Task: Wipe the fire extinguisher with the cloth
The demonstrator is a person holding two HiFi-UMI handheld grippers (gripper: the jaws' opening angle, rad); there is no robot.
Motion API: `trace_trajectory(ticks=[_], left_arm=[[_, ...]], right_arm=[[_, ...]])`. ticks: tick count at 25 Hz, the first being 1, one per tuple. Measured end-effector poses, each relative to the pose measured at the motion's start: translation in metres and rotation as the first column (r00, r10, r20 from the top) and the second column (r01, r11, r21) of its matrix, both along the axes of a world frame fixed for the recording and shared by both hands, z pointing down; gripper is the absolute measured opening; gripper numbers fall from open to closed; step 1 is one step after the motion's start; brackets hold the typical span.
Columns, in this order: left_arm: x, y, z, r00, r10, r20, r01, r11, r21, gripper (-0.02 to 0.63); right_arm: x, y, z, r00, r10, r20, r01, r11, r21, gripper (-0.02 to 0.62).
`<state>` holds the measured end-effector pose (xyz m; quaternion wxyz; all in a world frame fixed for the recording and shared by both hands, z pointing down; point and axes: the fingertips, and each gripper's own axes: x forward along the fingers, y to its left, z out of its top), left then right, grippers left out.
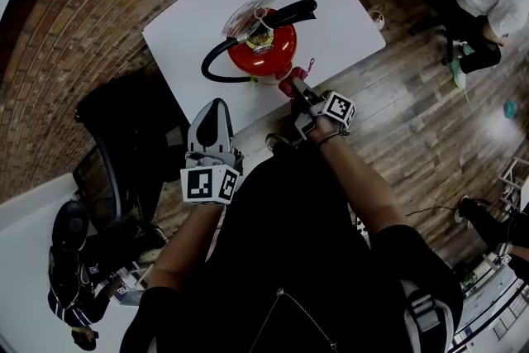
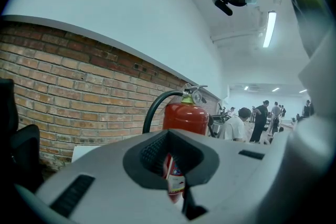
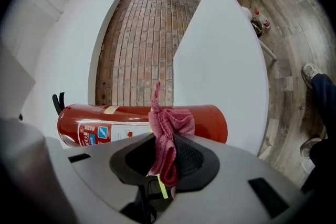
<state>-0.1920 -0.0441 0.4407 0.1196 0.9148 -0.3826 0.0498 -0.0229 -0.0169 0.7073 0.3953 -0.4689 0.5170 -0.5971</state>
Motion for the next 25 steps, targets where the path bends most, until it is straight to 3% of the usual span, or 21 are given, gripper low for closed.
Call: trace_trajectory(ticks=[25], left_arm=[[-0.001,0.000,-0.019,0.999,-0.004,-0.038,0.005,0.999,0.034,0.029]], right_arm=[[-0.003,0.004,-0.124,1.000,-0.003,0.011,0.002,0.992,0.123,0.100]])
